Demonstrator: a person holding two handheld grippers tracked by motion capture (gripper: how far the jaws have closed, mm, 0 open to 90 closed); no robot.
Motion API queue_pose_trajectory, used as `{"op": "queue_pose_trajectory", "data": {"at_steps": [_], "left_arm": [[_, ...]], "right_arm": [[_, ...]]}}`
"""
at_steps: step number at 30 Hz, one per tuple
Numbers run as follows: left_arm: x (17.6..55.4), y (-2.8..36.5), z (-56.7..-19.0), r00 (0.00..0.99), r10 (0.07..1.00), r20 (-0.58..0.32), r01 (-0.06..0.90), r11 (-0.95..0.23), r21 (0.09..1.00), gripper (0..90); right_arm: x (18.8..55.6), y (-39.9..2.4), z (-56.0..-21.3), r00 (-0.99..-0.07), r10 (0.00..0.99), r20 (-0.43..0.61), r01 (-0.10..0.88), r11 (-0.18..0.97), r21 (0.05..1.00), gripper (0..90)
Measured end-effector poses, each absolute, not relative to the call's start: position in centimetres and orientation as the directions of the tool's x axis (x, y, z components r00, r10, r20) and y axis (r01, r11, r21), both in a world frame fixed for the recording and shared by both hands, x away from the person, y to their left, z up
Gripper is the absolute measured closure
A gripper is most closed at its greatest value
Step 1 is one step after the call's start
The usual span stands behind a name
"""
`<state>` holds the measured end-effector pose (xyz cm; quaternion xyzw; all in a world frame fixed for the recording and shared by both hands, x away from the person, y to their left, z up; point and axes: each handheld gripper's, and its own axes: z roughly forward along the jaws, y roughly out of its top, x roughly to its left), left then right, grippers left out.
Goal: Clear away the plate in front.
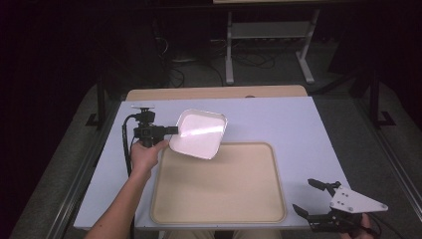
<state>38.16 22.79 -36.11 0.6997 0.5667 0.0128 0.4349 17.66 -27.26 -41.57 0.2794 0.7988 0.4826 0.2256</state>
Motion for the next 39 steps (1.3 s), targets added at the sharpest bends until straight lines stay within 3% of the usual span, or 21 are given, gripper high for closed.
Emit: {"op": "queue_pose_trajectory", "data": {"at_steps": [25, 39], "left_arm": [[34.8, 21.8, -39.2, 0.361, 0.797, -0.485, 0.799, 0.005, 0.602, 88.6], [33.2, 21.3, -41.0, 0.331, 0.768, -0.548, 0.826, 0.044, 0.562, 88.6]], "right_arm": [[17.7, -27.2, -41.6, -0.74, 0.665, -0.095, 0.23, 0.384, 0.894, 12.9], [17.7, -27.1, -41.6, -0.741, 0.664, -0.102, 0.228, 0.391, 0.892, 12.9]]}}
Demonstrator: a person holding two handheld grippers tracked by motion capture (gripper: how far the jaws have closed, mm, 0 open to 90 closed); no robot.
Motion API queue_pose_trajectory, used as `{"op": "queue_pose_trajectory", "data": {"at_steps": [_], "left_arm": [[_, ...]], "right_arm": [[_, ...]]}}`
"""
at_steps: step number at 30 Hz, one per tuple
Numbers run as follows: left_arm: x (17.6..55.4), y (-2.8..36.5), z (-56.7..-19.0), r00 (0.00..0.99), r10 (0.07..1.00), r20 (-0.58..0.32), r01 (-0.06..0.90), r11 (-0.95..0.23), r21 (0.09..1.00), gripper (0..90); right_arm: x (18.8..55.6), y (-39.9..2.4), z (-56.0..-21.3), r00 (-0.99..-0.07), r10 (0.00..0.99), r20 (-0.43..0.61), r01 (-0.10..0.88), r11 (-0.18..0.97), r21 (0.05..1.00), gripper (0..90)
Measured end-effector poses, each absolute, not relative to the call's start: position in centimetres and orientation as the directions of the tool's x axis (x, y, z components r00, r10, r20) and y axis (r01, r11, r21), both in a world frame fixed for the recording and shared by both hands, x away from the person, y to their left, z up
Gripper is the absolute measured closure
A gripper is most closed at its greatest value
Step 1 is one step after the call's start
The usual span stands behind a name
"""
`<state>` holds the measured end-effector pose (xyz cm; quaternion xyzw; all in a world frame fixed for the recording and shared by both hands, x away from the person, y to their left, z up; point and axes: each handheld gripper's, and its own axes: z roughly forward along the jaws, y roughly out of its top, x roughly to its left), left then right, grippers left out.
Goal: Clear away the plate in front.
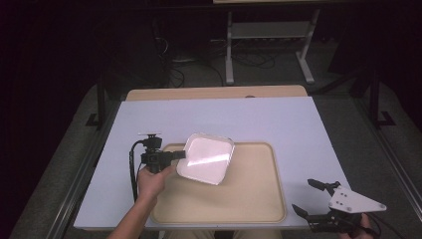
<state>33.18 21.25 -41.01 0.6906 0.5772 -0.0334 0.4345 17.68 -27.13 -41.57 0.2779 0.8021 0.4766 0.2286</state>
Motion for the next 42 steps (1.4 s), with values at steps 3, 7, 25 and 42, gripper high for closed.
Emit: {"op": "queue_pose_trajectory", "data": {"at_steps": [3, 7, 25, 42], "left_arm": [[32.8, 20.9, -41.3, 0.335, 0.772, -0.54, 0.827, 0.033, 0.561, 88.6], [32.3, 20.6, -41.7, 0.337, 0.774, -0.537, 0.825, 0.032, 0.564, 88.7], [31.2, 19.6, -43.8, 0.268, 0.833, -0.484, 0.841, 0.043, 0.539, 88.6], [29.6, 19.4, -44.3, 0.207, 0.855, -0.476, 0.85, 0.084, 0.52, 83.0]], "right_arm": [[17.7, -27.1, -41.6, -0.741, 0.664, -0.102, 0.228, 0.392, 0.891, 12.9], [17.7, -27.1, -41.6, -0.742, 0.663, -0.102, 0.228, 0.392, 0.891, 12.9], [17.6, -27.1, -41.5, -0.745, 0.659, -0.102, 0.225, 0.392, 0.892, 12.9], [17.6, -27.1, -41.5, -0.747, 0.656, -0.105, 0.219, 0.392, 0.893, 12.9]]}}
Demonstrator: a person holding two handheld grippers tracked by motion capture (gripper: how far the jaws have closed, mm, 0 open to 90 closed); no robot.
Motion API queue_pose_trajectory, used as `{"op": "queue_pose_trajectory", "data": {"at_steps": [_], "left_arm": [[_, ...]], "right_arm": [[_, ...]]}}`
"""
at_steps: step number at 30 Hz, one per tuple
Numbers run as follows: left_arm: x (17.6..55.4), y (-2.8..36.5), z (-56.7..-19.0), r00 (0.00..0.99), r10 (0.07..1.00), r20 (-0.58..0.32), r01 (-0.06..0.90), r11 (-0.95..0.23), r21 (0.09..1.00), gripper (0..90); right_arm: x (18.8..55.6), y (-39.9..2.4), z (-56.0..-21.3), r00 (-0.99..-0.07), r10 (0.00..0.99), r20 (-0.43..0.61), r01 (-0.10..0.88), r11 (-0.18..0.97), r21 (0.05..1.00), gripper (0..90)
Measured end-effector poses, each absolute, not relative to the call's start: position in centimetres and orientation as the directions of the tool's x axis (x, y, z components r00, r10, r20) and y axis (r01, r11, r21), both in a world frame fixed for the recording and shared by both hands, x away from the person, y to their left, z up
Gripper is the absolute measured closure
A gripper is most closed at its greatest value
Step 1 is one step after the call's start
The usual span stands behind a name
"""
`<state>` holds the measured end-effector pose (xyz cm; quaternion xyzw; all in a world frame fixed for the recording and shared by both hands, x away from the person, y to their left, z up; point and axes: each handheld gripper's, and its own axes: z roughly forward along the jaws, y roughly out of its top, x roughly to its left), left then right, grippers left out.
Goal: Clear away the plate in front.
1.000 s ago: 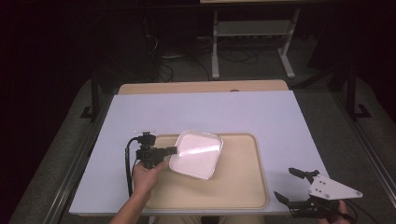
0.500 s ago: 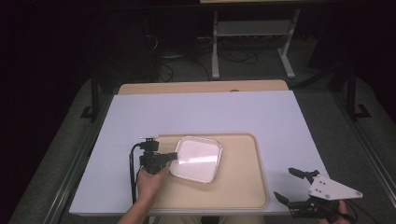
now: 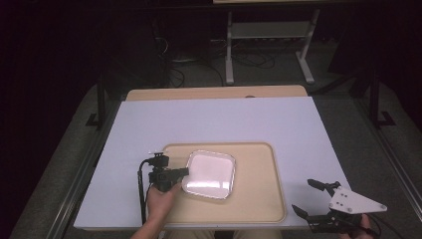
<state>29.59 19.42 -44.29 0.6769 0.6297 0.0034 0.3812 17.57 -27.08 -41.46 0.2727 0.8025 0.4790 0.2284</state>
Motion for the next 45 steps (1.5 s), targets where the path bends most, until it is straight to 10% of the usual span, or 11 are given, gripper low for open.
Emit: {"op": "queue_pose_trajectory", "data": {"at_steps": [45], "left_arm": [[24.0, 17.8, -43.7, 0.342, 0.857, -0.386, 0.828, -0.08, 0.555, 66.5]], "right_arm": [[17.6, -26.9, -41.4, -0.751, 0.651, -0.11, 0.218, 0.402, 0.889, 12.9]]}}
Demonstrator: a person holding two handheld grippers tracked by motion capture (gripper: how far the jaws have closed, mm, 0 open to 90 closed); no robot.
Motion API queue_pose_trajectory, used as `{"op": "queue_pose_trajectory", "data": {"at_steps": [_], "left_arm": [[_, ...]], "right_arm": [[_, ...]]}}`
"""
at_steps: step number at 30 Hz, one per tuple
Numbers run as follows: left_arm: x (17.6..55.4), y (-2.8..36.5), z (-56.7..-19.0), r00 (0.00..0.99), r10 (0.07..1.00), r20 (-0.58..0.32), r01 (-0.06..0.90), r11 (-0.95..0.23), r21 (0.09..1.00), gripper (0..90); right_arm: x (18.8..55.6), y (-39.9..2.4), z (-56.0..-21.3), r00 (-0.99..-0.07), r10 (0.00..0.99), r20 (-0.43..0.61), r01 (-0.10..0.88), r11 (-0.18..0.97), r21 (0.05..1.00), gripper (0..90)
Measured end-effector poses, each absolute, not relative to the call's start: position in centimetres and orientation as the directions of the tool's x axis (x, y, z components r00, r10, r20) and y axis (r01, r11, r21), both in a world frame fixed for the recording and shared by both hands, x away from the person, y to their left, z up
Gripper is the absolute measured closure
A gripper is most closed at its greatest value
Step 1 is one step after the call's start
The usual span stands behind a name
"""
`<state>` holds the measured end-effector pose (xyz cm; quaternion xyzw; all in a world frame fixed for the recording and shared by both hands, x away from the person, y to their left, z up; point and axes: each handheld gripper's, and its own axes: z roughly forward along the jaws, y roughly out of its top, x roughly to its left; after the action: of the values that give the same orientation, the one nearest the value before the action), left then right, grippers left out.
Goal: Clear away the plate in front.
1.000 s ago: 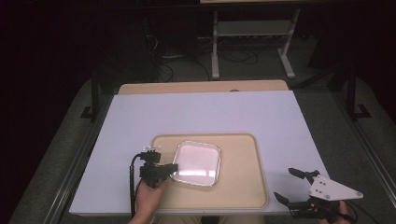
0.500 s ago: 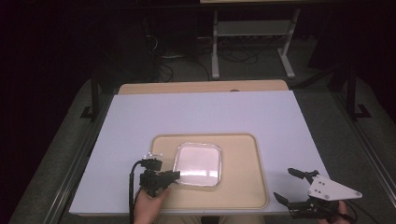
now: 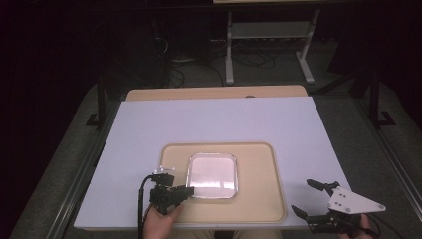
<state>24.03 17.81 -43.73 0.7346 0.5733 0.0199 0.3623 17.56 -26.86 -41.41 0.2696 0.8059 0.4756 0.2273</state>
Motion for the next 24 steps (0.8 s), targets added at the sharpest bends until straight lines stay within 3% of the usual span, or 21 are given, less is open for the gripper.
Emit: {"op": "queue_pose_trajectory", "data": {"at_steps": [24], "left_arm": [[23.26, 17.81, -42.95, 0.383, 0.863, -0.33, 0.784, -0.115, 0.61, 60.5]], "right_arm": [[17.57, -26.84, -41.42, -0.751, 0.651, -0.11, 0.22, 0.404, 0.888, 12.9]]}}
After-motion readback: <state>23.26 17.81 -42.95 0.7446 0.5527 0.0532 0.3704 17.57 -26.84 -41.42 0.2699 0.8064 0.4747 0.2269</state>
